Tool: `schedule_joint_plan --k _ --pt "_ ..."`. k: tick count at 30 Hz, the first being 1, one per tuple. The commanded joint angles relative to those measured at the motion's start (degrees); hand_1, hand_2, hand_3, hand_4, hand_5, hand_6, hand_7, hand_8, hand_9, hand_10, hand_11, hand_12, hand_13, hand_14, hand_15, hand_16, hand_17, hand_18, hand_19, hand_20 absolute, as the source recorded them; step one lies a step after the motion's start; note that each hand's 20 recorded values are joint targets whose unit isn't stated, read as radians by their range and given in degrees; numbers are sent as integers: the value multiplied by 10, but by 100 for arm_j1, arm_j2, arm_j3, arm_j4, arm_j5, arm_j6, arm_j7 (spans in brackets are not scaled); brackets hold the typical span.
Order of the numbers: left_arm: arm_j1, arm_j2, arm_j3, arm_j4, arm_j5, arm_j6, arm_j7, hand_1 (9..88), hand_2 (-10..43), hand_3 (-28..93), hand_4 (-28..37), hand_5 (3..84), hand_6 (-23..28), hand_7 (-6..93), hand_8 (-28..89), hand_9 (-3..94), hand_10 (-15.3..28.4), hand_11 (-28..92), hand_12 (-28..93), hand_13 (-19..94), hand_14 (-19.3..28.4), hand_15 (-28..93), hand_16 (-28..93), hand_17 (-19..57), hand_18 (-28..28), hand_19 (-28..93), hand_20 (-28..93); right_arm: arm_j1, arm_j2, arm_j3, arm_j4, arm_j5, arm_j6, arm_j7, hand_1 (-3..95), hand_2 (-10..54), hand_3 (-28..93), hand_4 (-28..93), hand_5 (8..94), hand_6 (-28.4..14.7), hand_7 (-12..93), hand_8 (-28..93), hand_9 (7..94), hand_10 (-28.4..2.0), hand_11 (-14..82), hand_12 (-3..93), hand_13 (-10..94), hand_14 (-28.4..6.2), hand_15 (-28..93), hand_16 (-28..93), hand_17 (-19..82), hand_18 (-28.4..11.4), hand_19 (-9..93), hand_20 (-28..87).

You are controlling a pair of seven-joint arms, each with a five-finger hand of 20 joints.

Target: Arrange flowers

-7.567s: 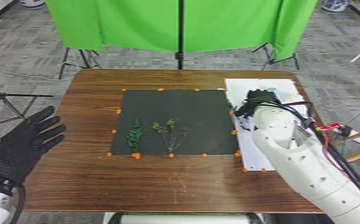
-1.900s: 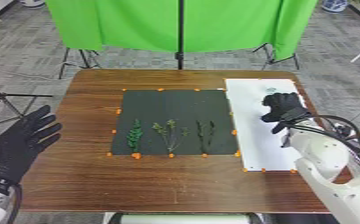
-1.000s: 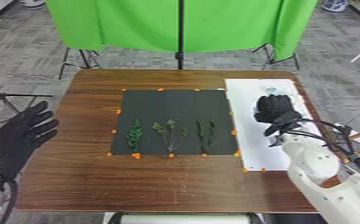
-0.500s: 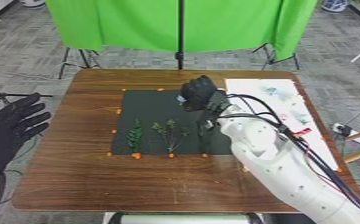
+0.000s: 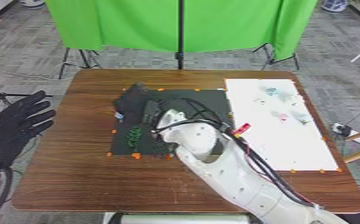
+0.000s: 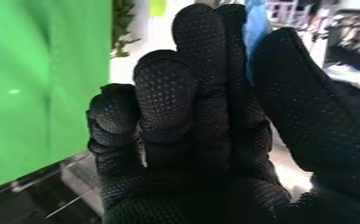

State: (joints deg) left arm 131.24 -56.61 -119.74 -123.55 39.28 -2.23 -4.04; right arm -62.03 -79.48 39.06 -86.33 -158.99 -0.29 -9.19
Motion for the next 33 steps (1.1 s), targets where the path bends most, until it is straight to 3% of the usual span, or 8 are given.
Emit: schedule_joint_plan --k 1,12,22,33 --pt "-31 114 124 10 -17 37 -86 258 -25 712 -283 280 29 237 -134 210 107 294 110 151 126 434 -49 -108 191 450 54 -208 -196 -311 42 -485 -46 254 453 -95 870 -283 796 24 355 -85 884 -39 164 473 728 -39 627 375 355 -179 879 420" --pt "-244 235 280 104 -19 -22 -187 257 -25 712 -283 279 29 239 -133 209 106 295 110 151 126 433 -49 -108 191 450 54 -265 -408 -377 375 -858 80 640 446 -95 871 -283 778 25 385 -94 869 -37 187 490 706 -40 646 382 343 -178 877 430" --pt "-172 217 257 81 -26 -10 -136 258 -24 711 -283 279 29 238 -134 208 106 295 110 150 126 433 -49 -109 191 450 54 -244 -330 -400 505 -1141 93 776 440 -95 862 -283 740 27 445 -118 837 -35 220 495 688 -35 659 382 334 -175 872 437" --pt "-240 158 257 62 12 -110 -197 258 -24 711 -283 279 29 239 -134 208 105 294 109 150 126 433 -49 -109 190 450 54 -269 -315 -358 519 -1286 -159 820 411 -95 831 -283 698 21 485 -134 788 -37 256 484 649 -49 702 333 314 -172 863 449"
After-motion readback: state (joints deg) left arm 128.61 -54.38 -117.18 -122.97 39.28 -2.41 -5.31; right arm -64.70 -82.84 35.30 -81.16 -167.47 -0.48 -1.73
